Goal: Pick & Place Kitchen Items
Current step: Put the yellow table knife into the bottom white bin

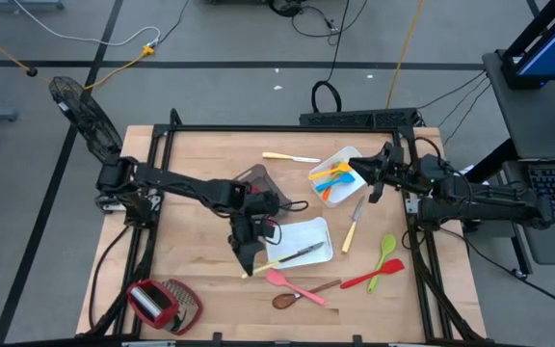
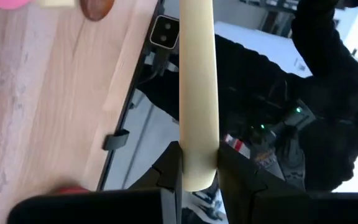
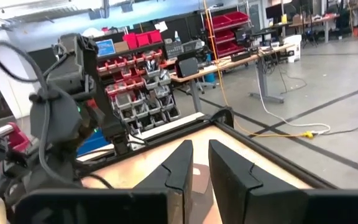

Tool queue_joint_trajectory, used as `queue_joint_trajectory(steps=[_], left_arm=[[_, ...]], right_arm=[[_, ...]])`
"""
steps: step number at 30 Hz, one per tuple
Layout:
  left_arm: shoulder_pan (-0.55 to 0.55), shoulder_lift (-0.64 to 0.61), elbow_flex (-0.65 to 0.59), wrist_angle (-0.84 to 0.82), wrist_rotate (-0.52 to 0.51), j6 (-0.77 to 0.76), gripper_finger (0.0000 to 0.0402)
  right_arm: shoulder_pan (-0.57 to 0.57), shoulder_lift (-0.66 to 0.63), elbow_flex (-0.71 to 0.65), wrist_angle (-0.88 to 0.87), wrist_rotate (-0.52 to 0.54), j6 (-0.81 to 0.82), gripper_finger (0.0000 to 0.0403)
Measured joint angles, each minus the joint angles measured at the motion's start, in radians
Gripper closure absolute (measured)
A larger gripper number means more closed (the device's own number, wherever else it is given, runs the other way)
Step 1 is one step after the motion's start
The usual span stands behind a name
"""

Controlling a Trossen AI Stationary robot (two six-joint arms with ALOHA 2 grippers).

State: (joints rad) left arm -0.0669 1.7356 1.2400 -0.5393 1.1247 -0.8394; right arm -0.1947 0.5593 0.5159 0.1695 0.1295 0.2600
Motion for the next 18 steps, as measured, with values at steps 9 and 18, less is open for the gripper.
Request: queue_joint_trajectory(steps=[9, 18], left_arm=[[0.036, 0.012, 0.000, 0.074, 0.030, -0.067, 0.0339], [0.038, 0.012, 0.000, 0.081, 0.027, -0.090, 0.0339]], right_arm=[[0.000, 0.018, 0.000, -0.010, 0.000, 0.028, 0.0355], [0.000, 0.027, 0.000, -0.018, 0.000, 0.028, 0.0355]])
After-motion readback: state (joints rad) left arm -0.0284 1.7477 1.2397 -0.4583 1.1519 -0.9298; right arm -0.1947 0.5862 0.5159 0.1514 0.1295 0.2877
